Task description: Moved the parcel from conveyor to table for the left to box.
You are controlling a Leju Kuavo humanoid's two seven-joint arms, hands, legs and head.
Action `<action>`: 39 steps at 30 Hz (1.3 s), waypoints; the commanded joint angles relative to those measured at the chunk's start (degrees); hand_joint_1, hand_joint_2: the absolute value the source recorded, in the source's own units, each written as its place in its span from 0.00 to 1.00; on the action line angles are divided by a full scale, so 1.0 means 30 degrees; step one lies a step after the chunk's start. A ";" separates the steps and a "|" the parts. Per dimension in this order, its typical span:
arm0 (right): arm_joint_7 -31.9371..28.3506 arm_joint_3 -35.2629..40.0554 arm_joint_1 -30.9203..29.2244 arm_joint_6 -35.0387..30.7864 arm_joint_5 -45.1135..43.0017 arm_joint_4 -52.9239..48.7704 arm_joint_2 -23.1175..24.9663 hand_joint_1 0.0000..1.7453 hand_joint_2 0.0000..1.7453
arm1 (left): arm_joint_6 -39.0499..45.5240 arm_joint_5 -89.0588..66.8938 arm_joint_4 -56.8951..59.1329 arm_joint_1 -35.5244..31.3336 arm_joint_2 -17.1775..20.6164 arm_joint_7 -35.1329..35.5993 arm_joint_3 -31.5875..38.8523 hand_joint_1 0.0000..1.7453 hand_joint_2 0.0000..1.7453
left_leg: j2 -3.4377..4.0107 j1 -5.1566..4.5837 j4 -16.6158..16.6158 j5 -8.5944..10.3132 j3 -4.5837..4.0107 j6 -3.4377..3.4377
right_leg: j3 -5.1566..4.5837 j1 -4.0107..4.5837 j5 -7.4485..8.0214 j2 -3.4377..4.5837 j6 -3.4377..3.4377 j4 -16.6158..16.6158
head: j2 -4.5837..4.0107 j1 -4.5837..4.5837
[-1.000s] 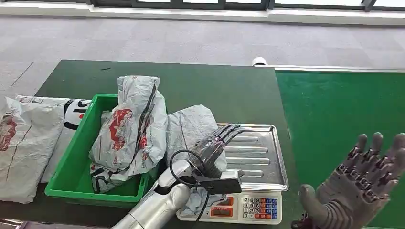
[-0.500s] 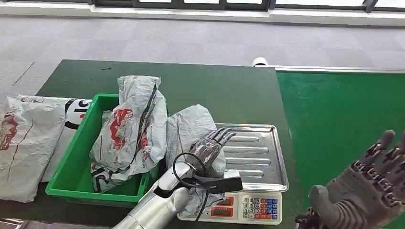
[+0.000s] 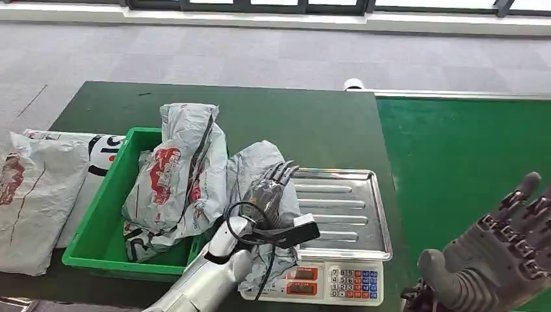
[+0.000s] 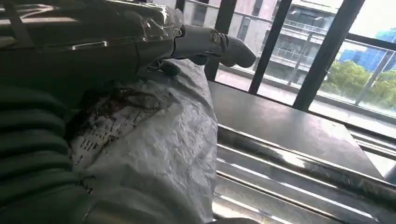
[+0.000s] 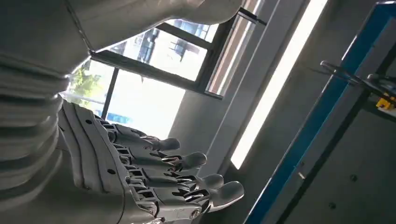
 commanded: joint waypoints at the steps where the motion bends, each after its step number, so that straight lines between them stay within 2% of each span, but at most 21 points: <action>1: 0.0065 0.0159 -0.0503 0.0029 0.0022 0.1057 0.0258 0.00 1.00 | -0.0260 -0.0094 0.0072 -0.0308 0.0395 0.0112 0.1199 0.00 1.00 | 0.0071 0.0025 -0.0080 0.0021 0.0051 -0.0033 | 0.0034 0.0026 0.0042 0.0047 -0.0018 -0.0083 | 0.0000 0.0007; 6: 0.0065 0.0217 -0.0531 0.0029 0.0130 0.1230 0.0320 0.00 1.00 | 0.0113 -0.0036 -0.0665 -0.0227 0.0406 0.0043 0.1593 0.00 1.00 | 0.0044 0.0010 -0.0022 0.0002 0.0010 -0.0018 | 0.0002 0.0009 0.0016 0.0033 -0.0009 -0.0021 | 0.0000 0.0007; 7: 0.0076 0.0364 -0.0567 0.0029 0.0170 0.1329 0.0254 0.00 1.00 | 0.2004 -0.2460 -0.1186 -0.0165 0.0684 0.2783 0.1653 0.00 1.00 | 0.0069 0.0019 -0.0044 0.0010 0.0023 -0.0029 | 0.0007 0.0018 0.0030 0.0050 -0.0016 -0.0045 | 0.0000 0.0000; 9: 0.0082 0.0602 -0.0647 0.0029 0.0292 0.1480 0.0048 0.00 1.00 | 0.0577 -0.4550 -0.1885 0.0003 0.0898 0.4399 0.2136 0.00 1.00 | 0.0082 0.0024 -0.0063 0.0015 0.0036 -0.0037 | 0.0016 0.0024 0.0037 0.0060 -0.0023 -0.0061 | 0.0000 0.0000; 10: 0.0082 0.0615 -0.0578 0.0029 0.0316 0.1444 0.0034 0.00 1.00 | 0.0773 -0.5370 -0.1880 0.0047 0.0973 0.5100 0.2185 0.00 1.00 | 0.0082 0.0019 -0.0040 0.0007 0.0020 -0.0030 | -0.0001 0.0018 0.0030 0.0065 -0.0019 -0.0036 | 0.0000 0.0000; 12: 0.0082 0.0629 -0.0527 0.0029 0.0321 0.1436 0.0035 0.00 1.00 | 0.0771 -0.5441 -0.1844 0.0074 0.0953 0.5117 0.2257 0.00 1.00 | 0.0085 0.0018 -0.0052 0.0007 0.0036 -0.0032 | 0.0014 0.0018 0.0030 0.0066 -0.0021 -0.0045 | 0.0000 0.0000; 15: 0.0172 0.0709 -0.0454 0.0029 0.0505 0.1396 0.0075 0.00 1.00 | 0.1596 -0.7515 -0.2170 0.0248 0.0867 0.6556 0.2761 0.00 1.00 | 0.0069 0.0019 -0.0056 0.0010 0.0035 -0.0030 | 0.0017 0.0019 0.0029 0.0051 -0.0018 -0.0051 | 0.0000 0.0007; 19: 0.0411 0.0912 -0.0557 0.0029 0.0817 0.1603 0.0040 0.00 1.00 | 0.0780 -0.8980 -0.2799 0.0566 0.0695 0.7086 0.3247 0.00 1.00 | 0.0104 0.0041 -0.0130 0.0032 0.0077 -0.0047 | 0.0052 0.0042 0.0061 0.0071 -0.0026 -0.0126 | 0.0000 0.0000; 21: 0.0438 0.0915 -0.0483 0.0029 0.0905 0.1584 0.0021 0.00 1.00 | 0.0685 -0.9017 -0.2553 0.0344 0.1210 0.8178 0.2215 0.00 1.00 | 0.0069 0.0024 -0.0058 0.0013 0.0035 -0.0033 | 0.0023 0.0023 0.0031 0.0048 -0.0016 -0.0053 | 0.0000 0.0007; 25: 0.0467 0.0989 -0.0507 0.0029 0.0671 0.1695 -0.0250 0.00 1.00 | -0.0688 -0.9017 -0.1182 0.0084 0.1353 0.8384 0.1495 0.00 1.00 | 0.0041 0.0017 -0.0036 0.0008 0.0027 -0.0025 | 0.0018 0.0015 0.0016 0.0027 -0.0011 -0.0031 | 0.0000 0.0000; 29: 0.0477 0.1064 -0.0839 0.0083 0.0390 0.1904 -0.0437 0.00 1.00 | -0.0794 -0.9017 0.0929 0.0038 0.1034 0.7243 0.2017 0.00 1.00 | 0.0036 0.0017 -0.0047 0.0011 0.0050 -0.0024 | 0.0039 0.0016 0.0019 0.0022 -0.0013 -0.0047 | 0.0000 0.0000; 39: 0.0596 0.1148 -0.0913 0.0159 0.0290 0.1930 -0.0651 0.00 1.00 | -0.1225 -0.8850 0.0796 0.0508 0.0712 0.5779 0.2325 0.00 1.00 | 0.0075 0.0032 -0.0109 0.0029 0.0084 -0.0036 | 0.0071 0.0031 0.0055 0.0045 -0.0015 -0.0120 | 0.0000 0.0000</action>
